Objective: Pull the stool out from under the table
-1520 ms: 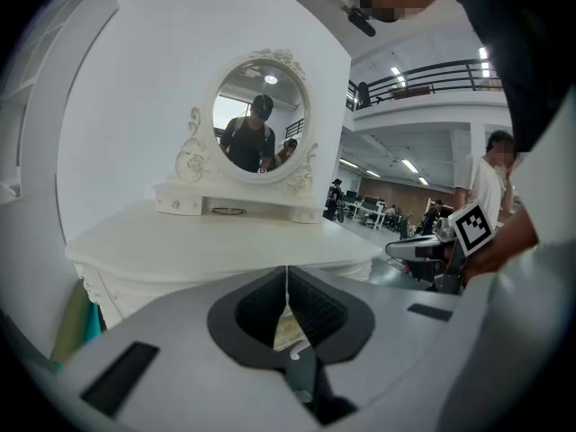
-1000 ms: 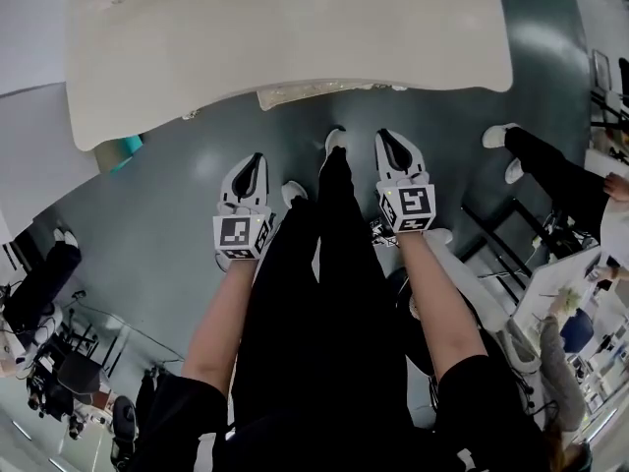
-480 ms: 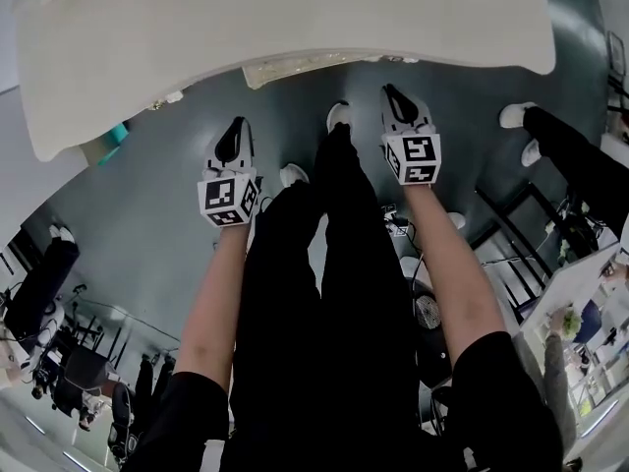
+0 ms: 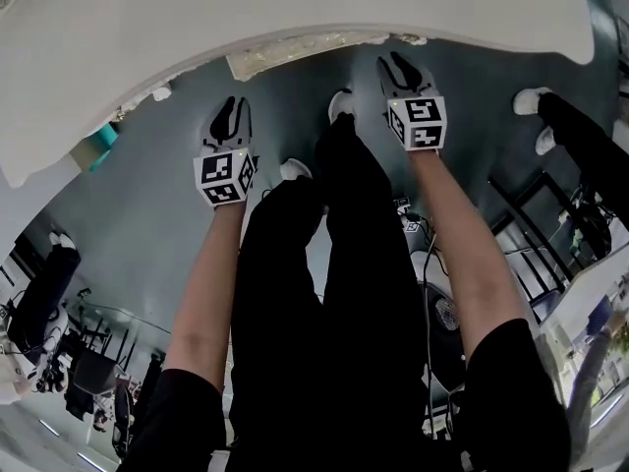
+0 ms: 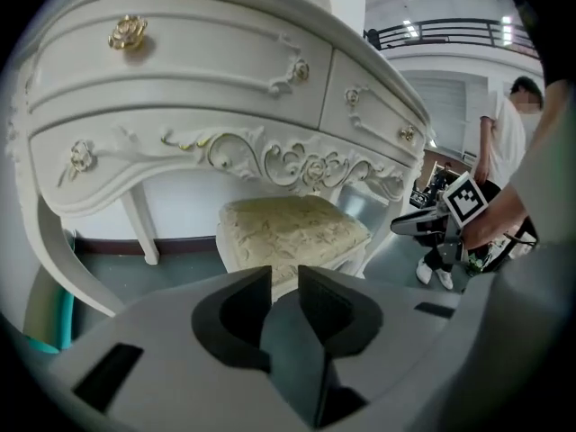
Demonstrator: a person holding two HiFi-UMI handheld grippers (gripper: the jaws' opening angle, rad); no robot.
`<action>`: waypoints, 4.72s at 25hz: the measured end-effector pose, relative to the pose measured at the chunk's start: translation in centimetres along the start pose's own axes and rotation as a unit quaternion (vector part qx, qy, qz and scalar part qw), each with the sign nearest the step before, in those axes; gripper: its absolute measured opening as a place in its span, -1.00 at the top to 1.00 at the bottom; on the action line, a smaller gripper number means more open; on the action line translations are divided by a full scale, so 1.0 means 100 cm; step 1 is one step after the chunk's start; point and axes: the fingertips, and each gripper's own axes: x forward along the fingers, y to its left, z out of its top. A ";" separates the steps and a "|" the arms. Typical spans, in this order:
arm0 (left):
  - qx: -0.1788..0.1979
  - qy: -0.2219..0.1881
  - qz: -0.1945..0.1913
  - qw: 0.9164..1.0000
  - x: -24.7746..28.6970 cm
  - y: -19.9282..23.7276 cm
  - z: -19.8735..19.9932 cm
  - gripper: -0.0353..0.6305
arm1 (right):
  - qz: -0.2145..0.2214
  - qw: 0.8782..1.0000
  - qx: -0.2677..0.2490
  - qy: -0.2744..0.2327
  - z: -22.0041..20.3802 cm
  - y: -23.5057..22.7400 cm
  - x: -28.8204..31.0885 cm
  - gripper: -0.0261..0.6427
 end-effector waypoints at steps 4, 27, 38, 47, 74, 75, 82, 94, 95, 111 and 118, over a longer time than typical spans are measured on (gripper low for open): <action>-0.006 0.023 -0.009 1.000 0.021 0.011 -0.020 0.48 | 0.009 0.999 -0.029 0.029 -0.017 -0.003 0.024 0.53; 0.046 0.055 0.001 0.997 0.086 0.028 -0.066 0.21 | -0.014 0.997 -0.041 0.057 -0.054 -0.034 0.084 0.22; 0.060 0.061 0.010 0.996 0.107 0.035 -0.060 0.20 | -0.012 0.998 -0.044 0.035 -0.048 -0.038 0.089 0.21; 0.046 0.065 0.009 0.997 0.108 0.031 -0.060 0.21 | 0.001 0.999 -0.010 0.051 -0.049 -0.043 0.083 0.23; 0.045 0.096 0.000 0.994 0.095 0.009 -0.053 0.23 | -0.039 0.994 -0.021 0.097 -0.046 -0.049 0.068 0.12; 0.046 0.097 -0.002 0.994 0.096 0.009 -0.054 0.23 | -0.039 0.994 -0.020 0.097 -0.048 -0.050 0.070 0.12; 0.049 0.113 -0.011 0.992 0.094 0.008 -0.054 0.26 | -0.036 0.994 -0.026 0.099 -0.053 -0.053 0.066 0.17; 0.054 0.136 0.004 0.989 0.075 0.018 -0.073 0.29 | -0.022 0.994 -0.007 0.107 -0.070 -0.023 0.051 0.20; 0.054 0.139 0.006 0.989 0.073 0.018 -0.073 0.29 | -0.021 0.994 -0.004 0.108 -0.071 -0.021 0.049 0.20; 0.067 0.189 0.012 0.980 0.027 0.021 -0.121 0.32 | 0.003 0.988 -0.001 0.155 -0.120 0.030 0.010 0.26; 0.086 0.202 -0.006 0.976 0.008 0.010 -0.128 0.33 | 0.002 0.987 -0.008 0.163 -0.134 0.043 -0.017 0.26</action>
